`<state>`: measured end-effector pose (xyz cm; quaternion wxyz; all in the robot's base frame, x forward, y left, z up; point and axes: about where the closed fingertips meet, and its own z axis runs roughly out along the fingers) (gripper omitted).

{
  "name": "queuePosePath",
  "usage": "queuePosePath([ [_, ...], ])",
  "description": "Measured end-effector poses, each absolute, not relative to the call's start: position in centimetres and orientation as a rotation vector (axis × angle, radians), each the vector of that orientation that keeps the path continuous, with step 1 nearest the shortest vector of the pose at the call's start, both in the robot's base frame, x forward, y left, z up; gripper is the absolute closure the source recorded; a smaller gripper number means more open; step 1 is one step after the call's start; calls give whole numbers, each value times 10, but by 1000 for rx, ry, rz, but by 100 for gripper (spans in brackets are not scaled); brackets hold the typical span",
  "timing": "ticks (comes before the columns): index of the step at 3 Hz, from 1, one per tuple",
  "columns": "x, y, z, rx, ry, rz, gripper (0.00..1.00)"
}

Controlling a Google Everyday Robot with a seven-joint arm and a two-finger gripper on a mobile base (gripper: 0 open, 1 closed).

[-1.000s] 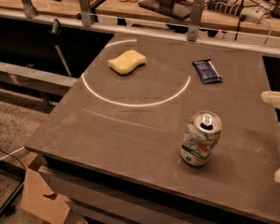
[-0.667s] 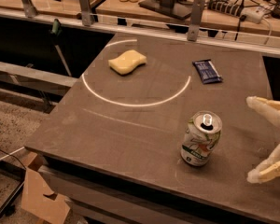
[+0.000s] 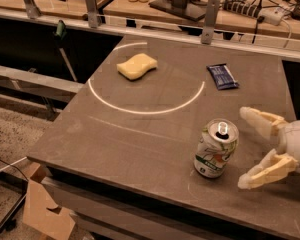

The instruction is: Move 7up can near rxbar blueberry

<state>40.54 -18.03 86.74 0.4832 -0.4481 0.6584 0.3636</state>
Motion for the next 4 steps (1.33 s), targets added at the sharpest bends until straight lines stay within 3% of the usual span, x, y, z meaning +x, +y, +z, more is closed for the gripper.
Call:
queuePosePath([
  [3, 405, -133, 865, -1152, 1496, 971, 0],
  [4, 395, -122, 877, -1187, 1445, 971, 24],
])
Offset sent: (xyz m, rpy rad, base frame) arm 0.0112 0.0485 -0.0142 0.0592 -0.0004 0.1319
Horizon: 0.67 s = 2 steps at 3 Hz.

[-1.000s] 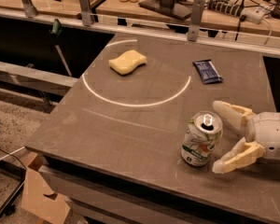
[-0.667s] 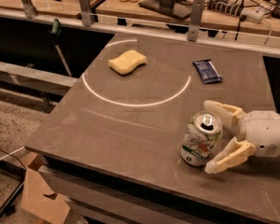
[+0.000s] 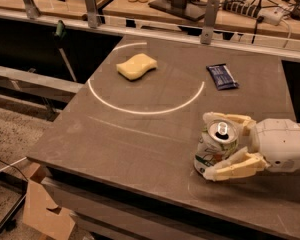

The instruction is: Move 7up can near rxbar blueberry

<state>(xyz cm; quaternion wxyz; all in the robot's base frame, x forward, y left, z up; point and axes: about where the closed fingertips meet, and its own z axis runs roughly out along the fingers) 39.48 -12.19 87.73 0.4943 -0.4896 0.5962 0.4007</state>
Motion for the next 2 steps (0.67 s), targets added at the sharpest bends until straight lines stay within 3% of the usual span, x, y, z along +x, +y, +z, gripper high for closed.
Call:
queuePosePath([
  [2, 395, -138, 878, -1168, 1471, 931, 71],
])
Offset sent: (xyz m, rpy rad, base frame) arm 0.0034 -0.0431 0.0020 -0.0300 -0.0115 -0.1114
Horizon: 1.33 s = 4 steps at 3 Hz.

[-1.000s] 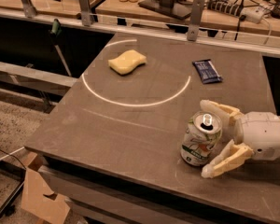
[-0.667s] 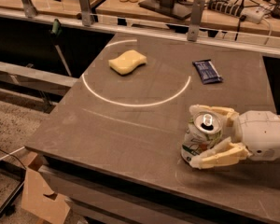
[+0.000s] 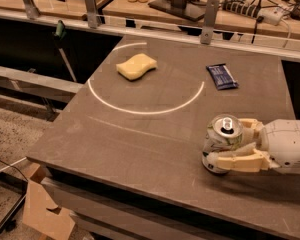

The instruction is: Move 7up can near rxbar blueberry

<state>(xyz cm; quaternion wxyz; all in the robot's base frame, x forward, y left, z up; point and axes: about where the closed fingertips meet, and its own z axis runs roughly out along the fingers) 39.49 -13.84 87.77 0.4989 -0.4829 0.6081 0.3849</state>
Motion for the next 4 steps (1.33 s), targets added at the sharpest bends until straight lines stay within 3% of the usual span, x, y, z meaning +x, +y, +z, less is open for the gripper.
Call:
queuePosePath([
  [1, 371, -154, 911, -1127, 1461, 831, 94],
  [2, 333, -210, 964, -1007, 1486, 599, 100],
  [3, 309, -241, 978, -933, 1520, 491, 100],
  [4, 310, -240, 978, -935, 1519, 493, 100],
])
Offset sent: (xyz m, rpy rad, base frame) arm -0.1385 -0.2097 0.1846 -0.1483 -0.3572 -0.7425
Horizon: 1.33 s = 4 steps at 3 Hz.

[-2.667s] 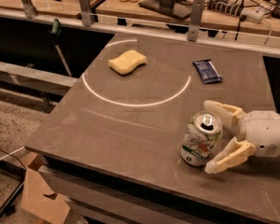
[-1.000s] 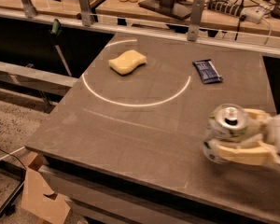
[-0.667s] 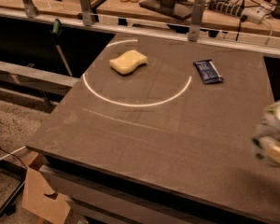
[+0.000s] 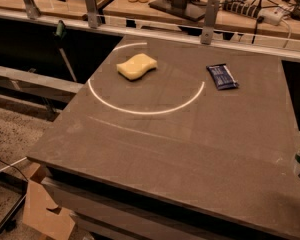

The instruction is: Move 7up can near rxbar blueberry

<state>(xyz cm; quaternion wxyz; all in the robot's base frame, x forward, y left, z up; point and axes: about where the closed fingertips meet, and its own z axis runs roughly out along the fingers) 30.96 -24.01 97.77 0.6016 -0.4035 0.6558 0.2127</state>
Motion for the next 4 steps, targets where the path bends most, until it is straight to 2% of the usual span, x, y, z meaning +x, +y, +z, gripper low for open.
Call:
queuePosePath([
  [1, 334, -246, 978, -921, 1502, 437, 100],
  [4, 526, -311, 966, -797, 1459, 188, 100],
])
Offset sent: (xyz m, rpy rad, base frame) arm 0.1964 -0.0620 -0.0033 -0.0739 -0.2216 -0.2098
